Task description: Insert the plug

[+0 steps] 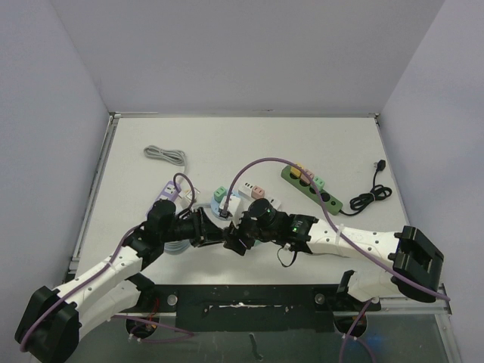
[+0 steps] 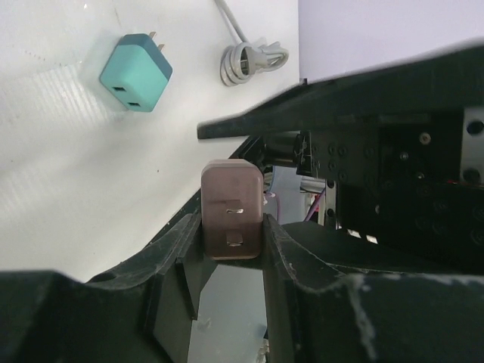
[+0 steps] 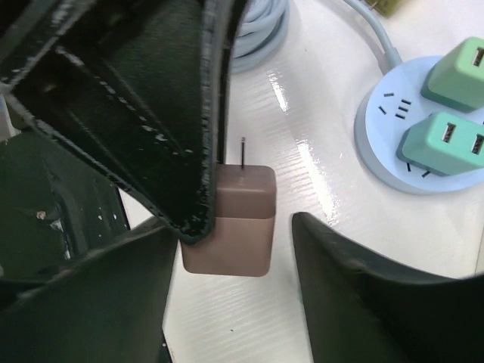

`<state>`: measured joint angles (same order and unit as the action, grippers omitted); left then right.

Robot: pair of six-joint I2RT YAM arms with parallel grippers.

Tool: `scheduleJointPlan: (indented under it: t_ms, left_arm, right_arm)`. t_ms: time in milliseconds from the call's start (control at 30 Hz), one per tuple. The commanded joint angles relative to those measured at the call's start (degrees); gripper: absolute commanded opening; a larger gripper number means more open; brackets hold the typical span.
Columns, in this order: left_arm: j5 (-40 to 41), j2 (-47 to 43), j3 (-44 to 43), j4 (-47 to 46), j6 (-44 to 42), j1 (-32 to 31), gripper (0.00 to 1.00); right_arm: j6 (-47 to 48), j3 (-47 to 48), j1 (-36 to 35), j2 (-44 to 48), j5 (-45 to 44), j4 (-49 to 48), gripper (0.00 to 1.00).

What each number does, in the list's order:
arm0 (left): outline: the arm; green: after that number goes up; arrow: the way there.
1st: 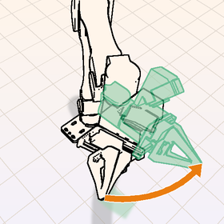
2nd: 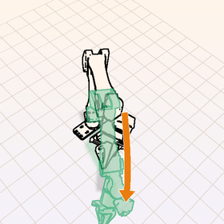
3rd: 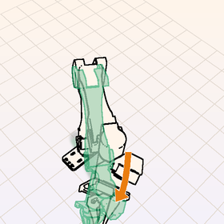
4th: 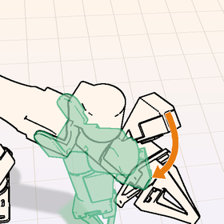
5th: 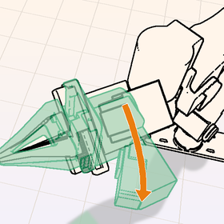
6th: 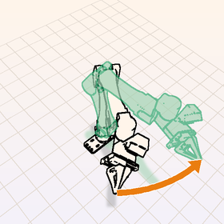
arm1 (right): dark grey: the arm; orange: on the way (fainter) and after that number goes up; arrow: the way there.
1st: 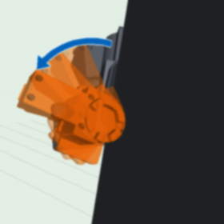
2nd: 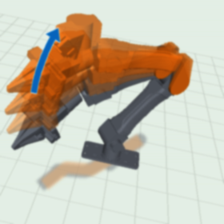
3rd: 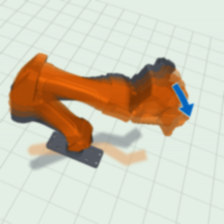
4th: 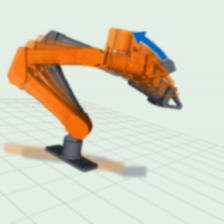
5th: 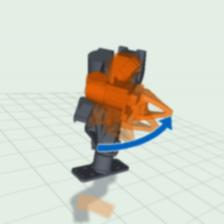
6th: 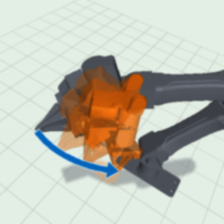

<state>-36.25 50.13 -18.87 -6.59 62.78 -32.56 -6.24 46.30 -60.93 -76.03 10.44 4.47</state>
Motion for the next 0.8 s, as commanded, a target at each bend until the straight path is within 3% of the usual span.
scheduleJointPlan:
  t_ms: [0,200,400,567,767]
  left_arm:
    - [0.42,-3.03,0.40,-9.80,-0.82,1.10,0.22]
    - [3.25,-4.98,0.36,-18.01,1.08,3.10,0.19]
    - [3.70,-4.93,-2.08,-26.23,5.55,3.60,0.19]
    - [4.86,-4.28,-4.23,-32.40,9.71,3.64,0.19]
    - [6.54,-3.37,-7.61,-35.41,12.66,3.73,0.19]
  right_arm:
    - [-6.42,0.02,1.15,4.14,3.12,-4.05,0.73]
    - [-17.39,-7.44,5.54,14.64,8.39,-15.15,0.84]
    - [-37.70,-13.93,13.06,23.21,5.66,-29.98,0.90]
    - [-56.24,-14.06,19.28,22.19,3.64,-35.57,0.85]
    - [-61.18,-8.40,19.58,16.37,9.21,-39.22,0.77]
